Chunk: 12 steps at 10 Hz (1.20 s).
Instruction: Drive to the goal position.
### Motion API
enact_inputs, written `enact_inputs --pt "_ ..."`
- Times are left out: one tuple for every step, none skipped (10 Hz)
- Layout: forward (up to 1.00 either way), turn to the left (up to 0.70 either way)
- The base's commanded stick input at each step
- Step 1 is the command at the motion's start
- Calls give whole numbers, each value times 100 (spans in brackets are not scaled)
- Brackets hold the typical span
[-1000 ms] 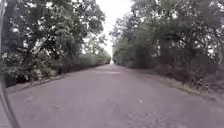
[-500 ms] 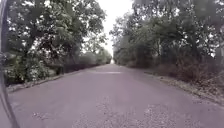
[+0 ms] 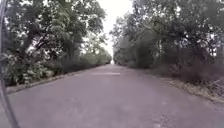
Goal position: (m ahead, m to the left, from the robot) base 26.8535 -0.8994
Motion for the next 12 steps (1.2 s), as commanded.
enact_inputs --pt "70 0" --pt "70 0" --pt "70 0" --pt "70 0" --pt "70 0" --pt "70 0" --pt "70 0" --pt "70 0" --pt "70 0" --pt "70 0" --pt "70 0" --pt "70 0"
